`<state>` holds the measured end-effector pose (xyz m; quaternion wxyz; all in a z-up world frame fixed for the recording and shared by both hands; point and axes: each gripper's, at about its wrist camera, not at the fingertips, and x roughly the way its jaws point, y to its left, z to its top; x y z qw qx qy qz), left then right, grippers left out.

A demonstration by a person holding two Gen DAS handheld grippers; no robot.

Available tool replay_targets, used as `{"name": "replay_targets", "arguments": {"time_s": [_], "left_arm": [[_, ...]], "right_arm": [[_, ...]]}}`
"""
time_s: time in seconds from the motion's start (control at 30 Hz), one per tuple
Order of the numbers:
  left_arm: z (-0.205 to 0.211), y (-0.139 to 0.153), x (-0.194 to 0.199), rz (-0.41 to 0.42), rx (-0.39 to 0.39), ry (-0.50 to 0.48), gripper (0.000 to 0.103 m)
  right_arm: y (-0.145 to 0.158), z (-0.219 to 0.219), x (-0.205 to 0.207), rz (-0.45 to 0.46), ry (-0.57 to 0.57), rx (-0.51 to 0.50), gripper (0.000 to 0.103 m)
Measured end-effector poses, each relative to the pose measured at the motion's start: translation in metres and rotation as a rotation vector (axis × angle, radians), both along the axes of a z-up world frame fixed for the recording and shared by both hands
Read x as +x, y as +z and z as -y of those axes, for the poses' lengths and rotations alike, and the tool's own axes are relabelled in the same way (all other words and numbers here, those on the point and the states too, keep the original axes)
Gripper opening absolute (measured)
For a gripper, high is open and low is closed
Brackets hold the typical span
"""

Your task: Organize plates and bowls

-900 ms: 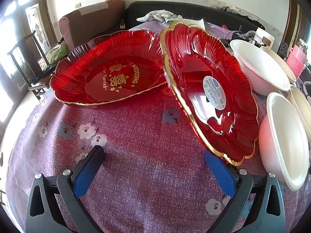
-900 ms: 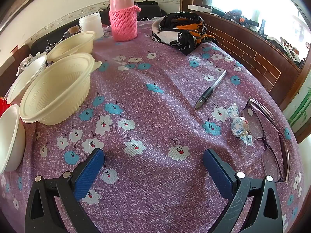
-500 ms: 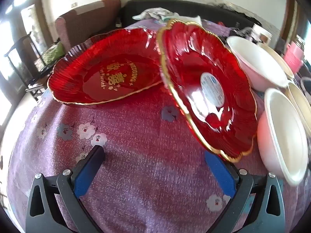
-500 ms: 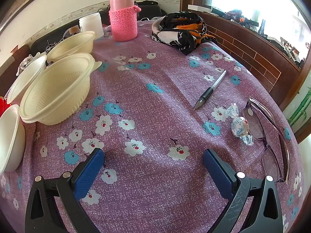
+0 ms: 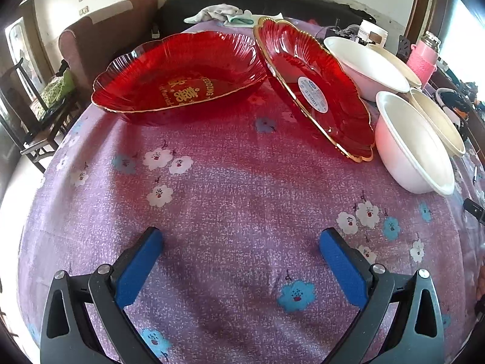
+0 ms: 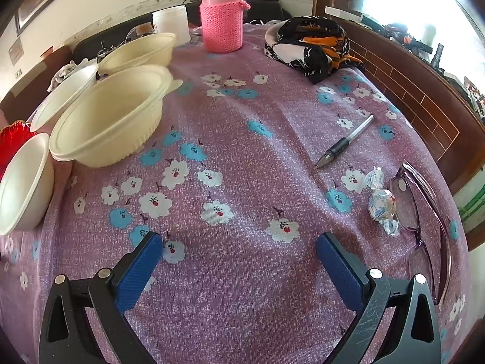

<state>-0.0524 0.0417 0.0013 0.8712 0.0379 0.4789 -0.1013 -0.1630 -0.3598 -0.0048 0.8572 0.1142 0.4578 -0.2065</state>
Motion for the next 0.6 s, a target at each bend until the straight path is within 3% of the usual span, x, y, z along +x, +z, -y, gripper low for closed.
{"name": "replay_targets", "arguments": {"time_s": [0.1, 0.23, 0.6], "left_arm": [[0.001, 0.000, -0.004, 0.006, 0.015, 0.002, 0.103], [-0.007, 0.003, -0.003, 0.008, -0.038, 0.002, 0.103], [-0.012, 0.009, -0.002, 0.027, -0.094, 0.023, 0.103]], "right_arm": [[0.000, 0.000, 0.001, 0.001, -0.010, -0.005, 0.102], [0.000, 0.001, 0.002, 0.005, -0.013, -0.007, 0.102], [0.001, 0.002, 0.003, 0.006, -0.014, -0.008, 0.102]]}}
